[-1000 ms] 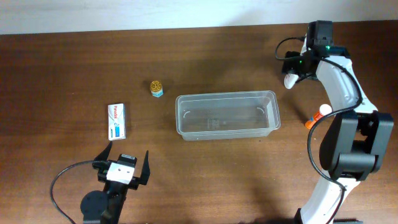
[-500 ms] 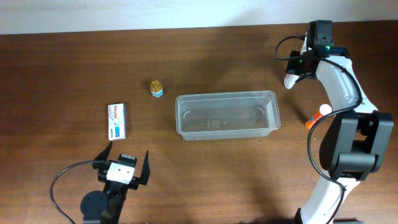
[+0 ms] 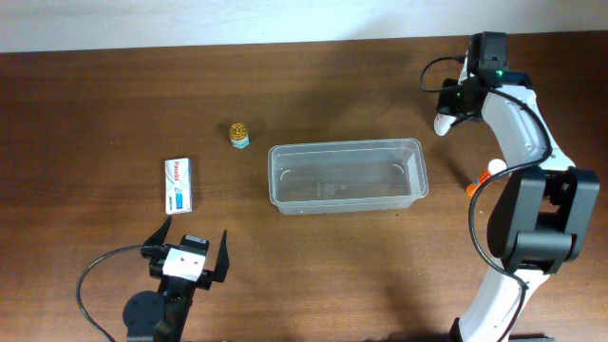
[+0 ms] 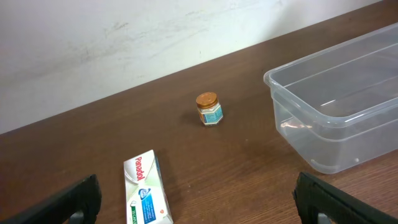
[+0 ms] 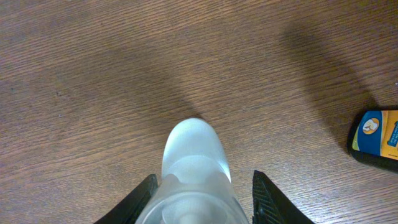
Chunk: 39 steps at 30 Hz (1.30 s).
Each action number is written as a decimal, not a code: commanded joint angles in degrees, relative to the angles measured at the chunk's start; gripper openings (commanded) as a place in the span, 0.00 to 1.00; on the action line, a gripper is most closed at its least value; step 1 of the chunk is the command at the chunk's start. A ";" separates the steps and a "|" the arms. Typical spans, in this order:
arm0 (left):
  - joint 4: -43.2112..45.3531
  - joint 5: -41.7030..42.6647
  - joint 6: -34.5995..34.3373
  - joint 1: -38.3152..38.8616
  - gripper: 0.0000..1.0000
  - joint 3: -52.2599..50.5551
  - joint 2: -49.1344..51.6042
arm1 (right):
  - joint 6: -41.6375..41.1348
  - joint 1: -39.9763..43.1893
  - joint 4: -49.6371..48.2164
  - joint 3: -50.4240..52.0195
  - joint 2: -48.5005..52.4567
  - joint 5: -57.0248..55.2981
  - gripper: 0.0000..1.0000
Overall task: Pack container
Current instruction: 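Lower the right gripper and close it on the white spray bottle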
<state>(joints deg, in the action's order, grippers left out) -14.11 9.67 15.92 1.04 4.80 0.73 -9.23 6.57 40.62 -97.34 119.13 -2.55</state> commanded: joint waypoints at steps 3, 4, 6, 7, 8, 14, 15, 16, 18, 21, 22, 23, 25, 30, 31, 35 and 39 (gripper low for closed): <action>-0.02 0.44 0.87 -0.35 0.99 -0.26 -0.39 | -0.48 0.26 0.00 -0.33 0.61 -0.70 0.41; -0.02 0.44 0.87 -0.35 0.99 -0.26 -0.39 | -0.48 0.26 0.09 -0.33 0.61 -0.70 0.41; -0.02 0.44 0.87 -0.35 0.99 -0.26 -0.39 | -0.48 0.26 0.26 -0.33 0.61 -0.70 0.41; -0.02 0.44 0.87 -0.35 0.99 -0.26 -0.39 | -0.48 0.26 0.31 -0.33 0.61 -0.70 0.41; -0.02 0.44 0.87 -0.35 0.99 -0.26 -0.39 | -0.48 0.26 0.37 -0.33 0.61 -0.70 0.41; -0.02 0.44 0.87 -0.35 0.99 -0.26 -0.39 | -0.48 0.26 0.39 -0.33 0.61 -0.72 0.41; 0.00 0.44 0.87 -0.35 0.99 -0.26 -0.39 | -0.48 0.26 0.39 -0.33 0.63 -0.72 0.41; 0.00 0.44 0.87 -0.35 0.99 -0.26 -0.39 | -0.48 0.26 0.35 -0.33 0.63 -0.72 0.41; -0.02 0.44 0.87 -0.35 0.99 -0.26 -0.39 | -0.48 0.26 0.31 -0.33 0.63 -0.72 0.41; -0.02 0.44 0.87 -0.35 0.99 -0.26 -0.39 | -0.48 0.26 0.31 -0.33 0.63 -0.72 0.41; -0.02 0.44 0.87 -0.35 0.99 -0.26 -0.39 | -0.48 0.26 0.31 -0.33 0.63 -0.72 0.41; 0.00 0.44 0.87 -0.35 0.99 -0.26 -0.39 | -0.48 0.26 0.31 -0.33 0.63 -0.72 0.41; -0.02 0.44 0.87 -0.35 0.99 -0.26 -0.39 | -0.48 0.26 0.31 -0.33 0.63 -0.72 0.39; -0.02 0.44 0.87 -0.35 0.99 -0.26 -0.39 | -0.48 0.26 0.28 -0.33 0.63 -0.72 0.27; -0.02 0.44 0.87 -0.35 0.99 -0.26 -0.39 | -0.48 0.26 0.28 -0.33 0.63 -0.72 0.26; -0.02 0.44 0.87 -0.35 1.00 -0.26 -0.39 | -0.48 0.26 -0.15 -0.33 0.63 -0.72 0.24; -0.02 0.44 0.87 -0.35 1.00 -0.26 -0.39 | -0.46 0.26 -0.59 -0.39 0.61 -0.72 0.20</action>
<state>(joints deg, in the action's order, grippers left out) -14.11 9.67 15.92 1.04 4.80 0.73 -9.26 6.57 40.40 -97.34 119.22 -2.52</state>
